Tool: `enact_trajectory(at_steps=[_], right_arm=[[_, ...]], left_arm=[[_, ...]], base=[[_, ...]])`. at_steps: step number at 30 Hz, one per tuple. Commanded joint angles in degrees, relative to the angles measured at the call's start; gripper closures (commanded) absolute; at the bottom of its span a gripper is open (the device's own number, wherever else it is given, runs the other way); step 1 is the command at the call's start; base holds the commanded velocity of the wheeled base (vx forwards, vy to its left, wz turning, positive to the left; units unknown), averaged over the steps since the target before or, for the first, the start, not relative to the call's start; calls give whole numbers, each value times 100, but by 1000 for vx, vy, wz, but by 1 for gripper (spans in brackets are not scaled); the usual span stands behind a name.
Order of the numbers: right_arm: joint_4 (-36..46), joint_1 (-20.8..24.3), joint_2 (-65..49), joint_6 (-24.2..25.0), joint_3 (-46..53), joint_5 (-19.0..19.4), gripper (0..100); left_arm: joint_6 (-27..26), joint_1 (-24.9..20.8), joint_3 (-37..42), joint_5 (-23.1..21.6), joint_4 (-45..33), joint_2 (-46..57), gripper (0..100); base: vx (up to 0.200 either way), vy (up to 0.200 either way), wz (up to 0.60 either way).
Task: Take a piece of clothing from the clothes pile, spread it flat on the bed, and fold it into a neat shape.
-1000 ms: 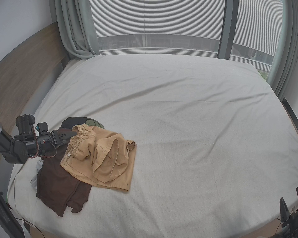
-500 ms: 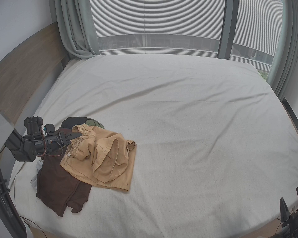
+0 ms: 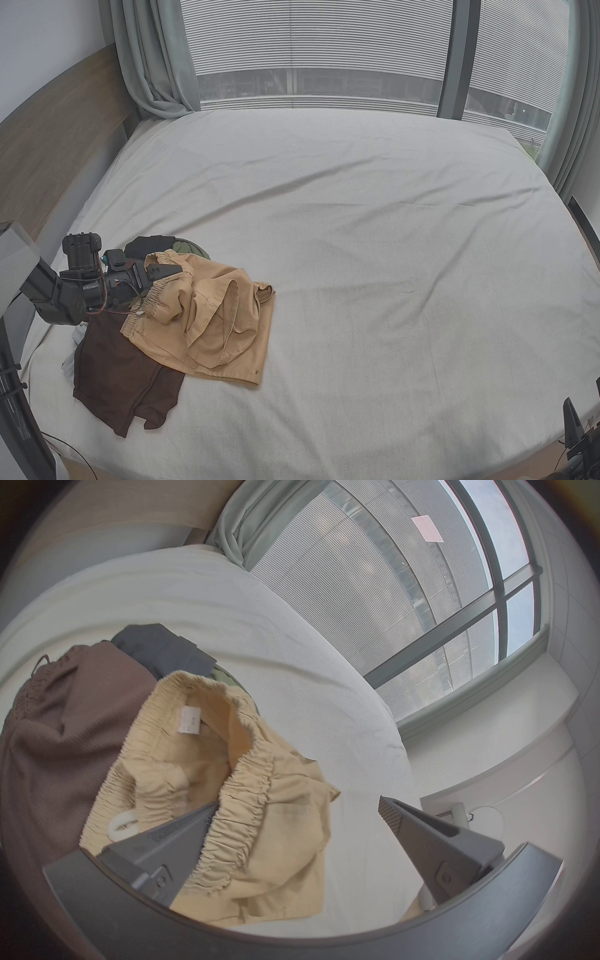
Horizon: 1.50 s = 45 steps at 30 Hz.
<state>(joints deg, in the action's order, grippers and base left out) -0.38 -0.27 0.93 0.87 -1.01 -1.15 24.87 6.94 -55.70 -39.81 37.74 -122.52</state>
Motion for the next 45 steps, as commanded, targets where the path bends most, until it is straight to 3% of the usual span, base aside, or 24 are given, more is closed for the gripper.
enact_trajectory(at_steps=[1, 7, 19, 35, 44, 45], right_arm=[[-6, 0, -40, 1, 101, 0, 0], [3, 0, -40, 1, 101, 0, 0], [3, 0, -40, 1, 101, -8, 0], [3, 0, -40, 1, 101, 0, 0], [3, 0, -40, 10, 101, 0, 0], [3, 0, -40, 10, 101, -8, 0]], left_arm=[[71, -52, 112, -97, 5, 184, 0], [475, -52, 288, -624, 14, 518, 0], [493, -166, 288, -536, 1033, -159, 0], [493, -395, 94, -510, 1060, -387, 0], [484, -474, -73, -237, 1077, -589, 0], [484, -474, -99, -229, 1077, -607, 100]], base=[[0, 0, 0], [0, 0, 0], [0, 0, 0], [0, 0, 0], [0, 0, 0], [0, 0, 0]])
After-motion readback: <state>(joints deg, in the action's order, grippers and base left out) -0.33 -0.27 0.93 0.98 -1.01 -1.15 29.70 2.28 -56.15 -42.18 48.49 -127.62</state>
